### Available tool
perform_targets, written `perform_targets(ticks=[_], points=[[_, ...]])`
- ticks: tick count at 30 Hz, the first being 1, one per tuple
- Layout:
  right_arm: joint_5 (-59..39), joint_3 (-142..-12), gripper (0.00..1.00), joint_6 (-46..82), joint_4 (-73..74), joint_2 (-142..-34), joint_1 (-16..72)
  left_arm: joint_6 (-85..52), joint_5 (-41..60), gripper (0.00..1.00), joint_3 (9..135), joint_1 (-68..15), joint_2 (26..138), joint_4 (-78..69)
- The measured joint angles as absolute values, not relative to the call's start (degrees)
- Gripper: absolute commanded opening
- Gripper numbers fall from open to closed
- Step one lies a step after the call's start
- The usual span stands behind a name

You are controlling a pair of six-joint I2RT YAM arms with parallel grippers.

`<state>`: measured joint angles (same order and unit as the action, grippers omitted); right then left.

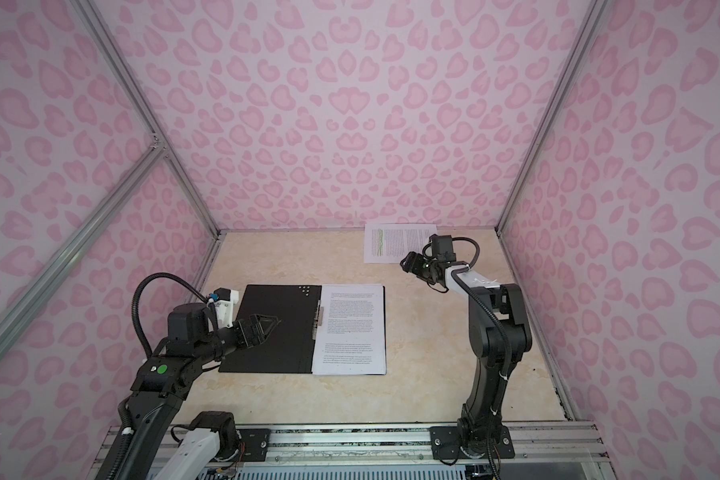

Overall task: Put the files into the folder
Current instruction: 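Move the right gripper to the green-highlighted sheet farther from the robot, then grasp the green-highlighted sheet with the right gripper and drag it toward the robot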

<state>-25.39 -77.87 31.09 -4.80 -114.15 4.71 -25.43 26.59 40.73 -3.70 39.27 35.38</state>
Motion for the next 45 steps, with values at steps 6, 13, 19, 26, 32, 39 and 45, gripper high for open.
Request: perform_targets(ticks=[6,13,19,26,32,39,45], points=[[-25.6,-96.5,0.77,31.0,-6.9,-126.6,3.3,-25.4,26.7,0.97,40.6,-3.7,38.6,35.0],[-27.8,-115.1,0.75,32.6,-10.4,-141.2,5.3,-25.4,27.0,0.97,40.5,-3.7,38.2,35.0],[-28.6,-122.4,0.74,34.2,-12.5,-147.3,8.3,-25.4,27.2,0.97,40.5,-3.7,38.0,35.0],[-28.6,-119.2,0.73,35.6,-11.0,-146.5,9.4,-25.4,27.2,0.97,40.3,-3.7,37.1,35.0],[-28.7,-102.3,0.71,37.1,-7.3,-136.6,6.0,-25.5,27.3,0.97,40.2,-3.7,36.2,35.0],[-23.5,-78.1,0.71,39.7,-4.5,-119.8,-6.2,-25.5,27.5,0.97,40.2,-3.9,34.8,35.0],[-21.2,-76.7,0.72,36.8,-8.6,-113.6,-5.5,-25.5,27.7,0.97,40.1,-4.4,34.3,34.7]])
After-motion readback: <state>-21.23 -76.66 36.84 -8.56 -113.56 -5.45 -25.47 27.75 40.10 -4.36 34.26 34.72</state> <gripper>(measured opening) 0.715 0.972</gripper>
